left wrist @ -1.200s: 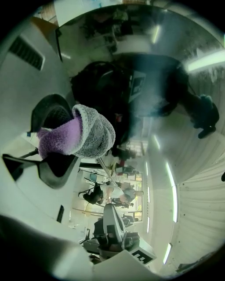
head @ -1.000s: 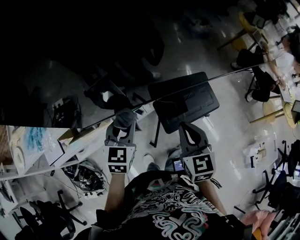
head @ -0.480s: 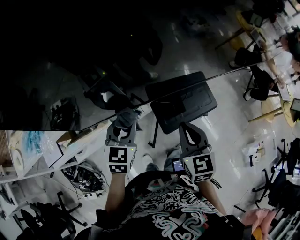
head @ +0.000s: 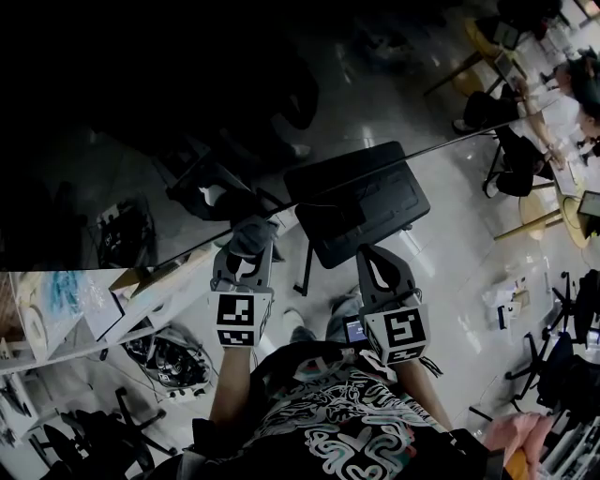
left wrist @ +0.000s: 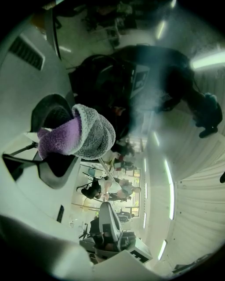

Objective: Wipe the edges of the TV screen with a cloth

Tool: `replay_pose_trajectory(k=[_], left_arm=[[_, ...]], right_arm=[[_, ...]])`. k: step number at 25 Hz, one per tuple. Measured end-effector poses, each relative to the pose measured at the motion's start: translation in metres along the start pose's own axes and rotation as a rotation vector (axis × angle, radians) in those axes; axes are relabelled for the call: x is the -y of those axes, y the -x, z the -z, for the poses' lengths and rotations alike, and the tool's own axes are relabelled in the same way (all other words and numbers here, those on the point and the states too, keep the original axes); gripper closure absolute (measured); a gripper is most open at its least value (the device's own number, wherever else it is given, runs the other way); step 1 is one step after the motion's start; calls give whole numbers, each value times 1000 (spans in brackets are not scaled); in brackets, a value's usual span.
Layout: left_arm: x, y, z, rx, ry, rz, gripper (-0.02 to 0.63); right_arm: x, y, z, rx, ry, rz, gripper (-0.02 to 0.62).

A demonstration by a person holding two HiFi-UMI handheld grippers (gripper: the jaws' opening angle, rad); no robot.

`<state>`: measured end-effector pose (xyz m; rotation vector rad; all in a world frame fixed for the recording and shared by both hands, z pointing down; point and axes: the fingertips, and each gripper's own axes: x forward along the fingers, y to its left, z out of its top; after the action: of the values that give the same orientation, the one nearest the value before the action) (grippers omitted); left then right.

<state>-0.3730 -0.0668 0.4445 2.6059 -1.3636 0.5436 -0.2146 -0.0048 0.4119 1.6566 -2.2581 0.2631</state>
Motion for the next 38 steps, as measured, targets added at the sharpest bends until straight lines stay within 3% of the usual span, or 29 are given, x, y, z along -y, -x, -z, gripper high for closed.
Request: replay_pose_trajectory(k=[38], left_arm=[[39, -37, -19, 10, -9, 75, 486]], right_arm=[[46, 17, 13, -23, -31, 80, 566]])
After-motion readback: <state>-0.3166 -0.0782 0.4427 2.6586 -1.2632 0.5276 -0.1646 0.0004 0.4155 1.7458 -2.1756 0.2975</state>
